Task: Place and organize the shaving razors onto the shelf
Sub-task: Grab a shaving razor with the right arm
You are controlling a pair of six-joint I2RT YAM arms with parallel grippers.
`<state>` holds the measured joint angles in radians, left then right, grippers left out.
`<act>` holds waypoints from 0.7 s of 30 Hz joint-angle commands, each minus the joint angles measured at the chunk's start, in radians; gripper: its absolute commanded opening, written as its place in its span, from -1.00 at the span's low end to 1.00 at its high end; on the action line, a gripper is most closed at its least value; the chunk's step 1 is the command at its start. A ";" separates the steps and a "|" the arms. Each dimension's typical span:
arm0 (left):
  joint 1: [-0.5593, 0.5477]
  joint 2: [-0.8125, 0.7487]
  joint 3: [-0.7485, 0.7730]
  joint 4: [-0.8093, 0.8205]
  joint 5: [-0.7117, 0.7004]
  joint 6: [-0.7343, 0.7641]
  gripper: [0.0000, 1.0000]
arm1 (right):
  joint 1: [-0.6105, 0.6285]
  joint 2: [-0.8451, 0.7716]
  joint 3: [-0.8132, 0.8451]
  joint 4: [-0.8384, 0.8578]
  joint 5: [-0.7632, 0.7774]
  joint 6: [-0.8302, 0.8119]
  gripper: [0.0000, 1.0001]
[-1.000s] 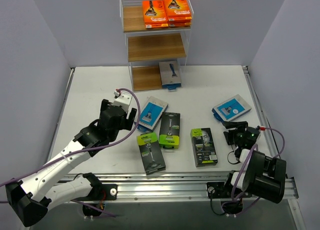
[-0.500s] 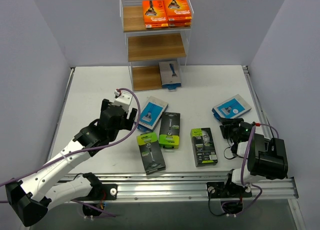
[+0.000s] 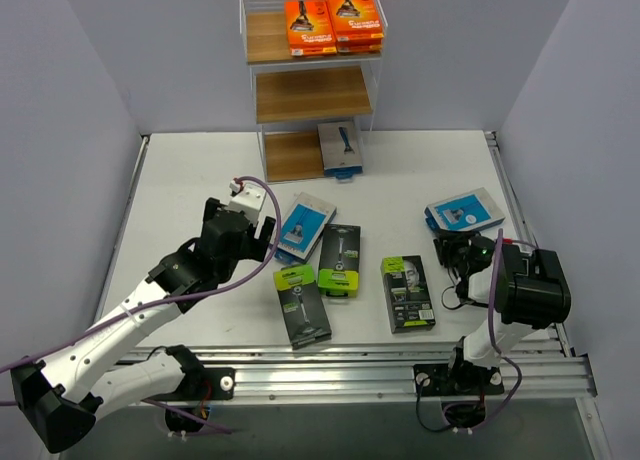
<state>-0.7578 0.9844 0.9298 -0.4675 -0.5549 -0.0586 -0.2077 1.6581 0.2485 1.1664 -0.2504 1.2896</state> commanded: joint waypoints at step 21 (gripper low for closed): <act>-0.006 -0.009 0.047 0.010 0.036 -0.004 0.89 | 0.199 -0.070 0.048 -0.103 0.365 0.178 -0.24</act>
<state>-0.7578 0.9844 0.9302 -0.4679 -0.5327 -0.0589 -0.0170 1.6077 0.2588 1.1034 0.0193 1.4403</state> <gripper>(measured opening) 0.942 0.381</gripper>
